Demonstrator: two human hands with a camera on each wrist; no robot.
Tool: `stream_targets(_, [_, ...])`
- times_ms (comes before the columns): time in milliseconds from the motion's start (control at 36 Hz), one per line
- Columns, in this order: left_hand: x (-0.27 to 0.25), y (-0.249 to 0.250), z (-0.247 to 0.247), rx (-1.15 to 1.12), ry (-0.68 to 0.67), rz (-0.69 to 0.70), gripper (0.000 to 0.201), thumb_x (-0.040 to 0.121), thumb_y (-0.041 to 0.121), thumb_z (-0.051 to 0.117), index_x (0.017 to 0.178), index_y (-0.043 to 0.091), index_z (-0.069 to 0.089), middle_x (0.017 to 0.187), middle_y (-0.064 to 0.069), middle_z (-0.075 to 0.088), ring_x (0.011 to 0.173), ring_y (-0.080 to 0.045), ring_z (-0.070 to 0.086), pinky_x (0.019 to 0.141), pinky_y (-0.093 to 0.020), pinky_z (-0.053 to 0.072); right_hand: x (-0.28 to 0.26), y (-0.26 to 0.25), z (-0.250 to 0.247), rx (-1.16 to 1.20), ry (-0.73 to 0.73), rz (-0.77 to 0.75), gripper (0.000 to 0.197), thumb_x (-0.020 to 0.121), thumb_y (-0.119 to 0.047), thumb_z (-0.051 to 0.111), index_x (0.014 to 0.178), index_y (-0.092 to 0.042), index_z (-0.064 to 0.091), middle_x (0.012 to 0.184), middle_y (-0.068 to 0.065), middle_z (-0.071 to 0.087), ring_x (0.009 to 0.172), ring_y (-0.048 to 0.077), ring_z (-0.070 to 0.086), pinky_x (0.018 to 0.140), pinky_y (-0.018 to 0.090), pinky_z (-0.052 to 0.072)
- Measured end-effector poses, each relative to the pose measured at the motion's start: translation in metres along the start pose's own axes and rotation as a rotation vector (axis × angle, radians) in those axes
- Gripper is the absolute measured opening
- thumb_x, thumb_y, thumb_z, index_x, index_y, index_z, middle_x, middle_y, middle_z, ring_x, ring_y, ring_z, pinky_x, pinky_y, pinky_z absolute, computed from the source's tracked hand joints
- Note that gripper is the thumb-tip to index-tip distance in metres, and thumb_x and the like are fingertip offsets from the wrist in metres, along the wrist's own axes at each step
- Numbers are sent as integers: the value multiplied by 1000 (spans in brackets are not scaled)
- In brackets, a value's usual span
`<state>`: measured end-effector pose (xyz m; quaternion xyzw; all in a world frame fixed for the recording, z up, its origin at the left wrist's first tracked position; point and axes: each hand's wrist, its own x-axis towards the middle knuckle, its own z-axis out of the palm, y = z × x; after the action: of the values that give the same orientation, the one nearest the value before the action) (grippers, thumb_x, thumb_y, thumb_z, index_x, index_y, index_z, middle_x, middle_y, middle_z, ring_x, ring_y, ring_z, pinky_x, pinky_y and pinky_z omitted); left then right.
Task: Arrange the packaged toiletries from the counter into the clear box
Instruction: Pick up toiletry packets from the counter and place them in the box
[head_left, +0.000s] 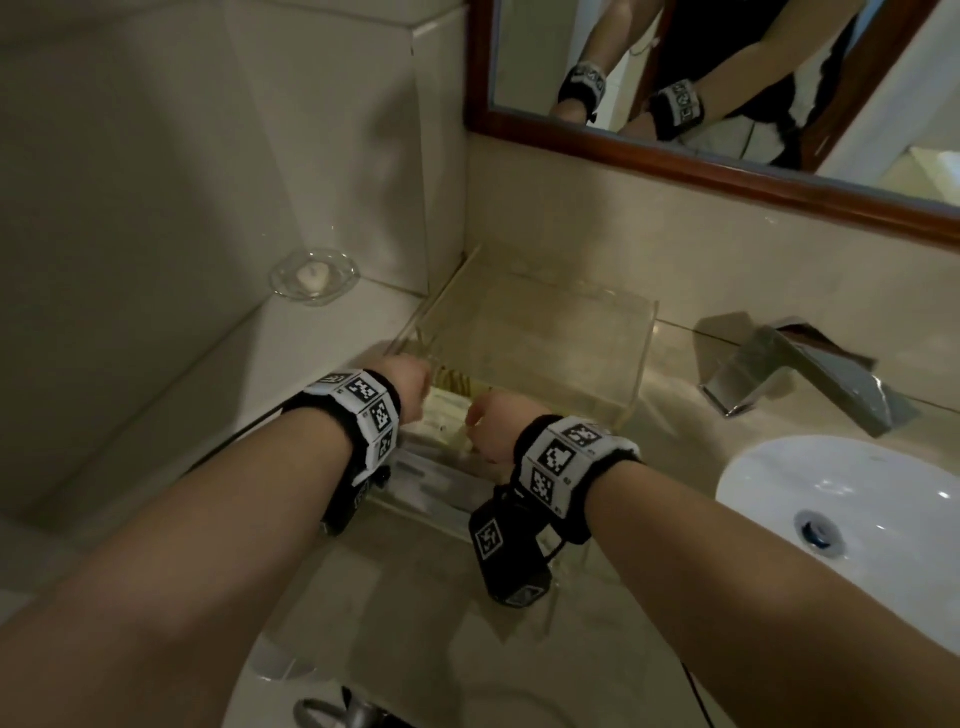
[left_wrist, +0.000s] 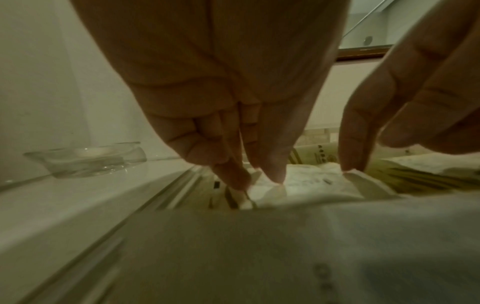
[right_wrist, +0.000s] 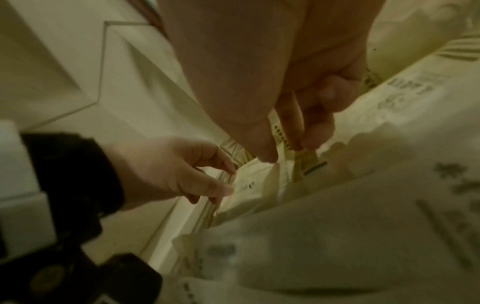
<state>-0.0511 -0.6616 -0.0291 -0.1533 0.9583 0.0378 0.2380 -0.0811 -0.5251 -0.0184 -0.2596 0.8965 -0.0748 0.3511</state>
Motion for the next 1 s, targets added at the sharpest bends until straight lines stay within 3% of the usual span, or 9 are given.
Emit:
stream_targets(83, [3,3,-1,-44,-26,2,35,83,11,57,116,12,47,109,-12,62,98,-31,61,86,-39,53,1,1,1,-33,54,4,39,96,-21,47,133,-13,48,128,11,55,110,28,58,84,33,50])
stream_targets(194, [12,5,1,-57,-74,-10,49,80,9,57,127,15,43,118,-12,60,102,-31,62,89,-41,53,5,3,9,-39,22,-18,42,93,-19,48,135,-14,44,128,11,56,111,28,58,87,34,50])
stream_targets(278, [15,5,2,-89,-71,-20,52,82,8,56,132,14,42,128,-11,56,111,-31,58,94,-38,51,3,6,6,-35,48,-34,37,94,-17,48,130,-13,50,124,10,59,108,28,59,85,33,51])
stream_targets(333, [18,4,1,-151,-53,-61,46,83,8,57,127,10,44,122,-14,58,108,-31,59,94,-40,51,0,12,-2,-25,88,-26,32,93,-16,50,124,-12,58,119,10,62,105,28,61,84,34,52])
stream_targets(417, [22,6,-3,-271,-16,-127,45,82,9,58,124,7,43,115,-16,61,103,-32,61,92,-43,52,-6,28,-17,-29,173,59,29,95,-17,43,117,-9,60,113,11,65,100,29,62,75,32,50])
stream_targets(500, [21,13,-8,-298,-1,-156,44,85,12,58,126,4,44,116,-16,62,103,-32,62,89,-38,53,-15,48,-28,-98,234,173,28,96,-17,40,119,-10,55,116,10,62,103,28,61,72,32,45])
stream_targets(667, [24,19,-11,-233,10,-164,38,90,14,55,125,0,50,120,-17,62,105,-30,64,88,-35,52,-27,69,-28,-156,226,287,32,95,-13,42,126,-10,47,121,9,60,107,27,60,75,33,46])
stream_targets(861, [23,22,-13,-242,9,-155,37,88,20,57,119,1,56,106,-16,70,98,-28,67,84,-34,53,-23,68,-26,-66,223,261,28,95,-8,43,121,-7,54,119,12,61,108,28,60,80,33,48])
stream_targets(1000, [24,24,-12,-221,31,-142,32,90,14,53,119,1,58,108,-15,70,99,-27,67,76,-31,49,-23,68,-23,54,218,246,38,93,-1,42,128,-9,51,125,13,59,114,30,57,98,38,48])
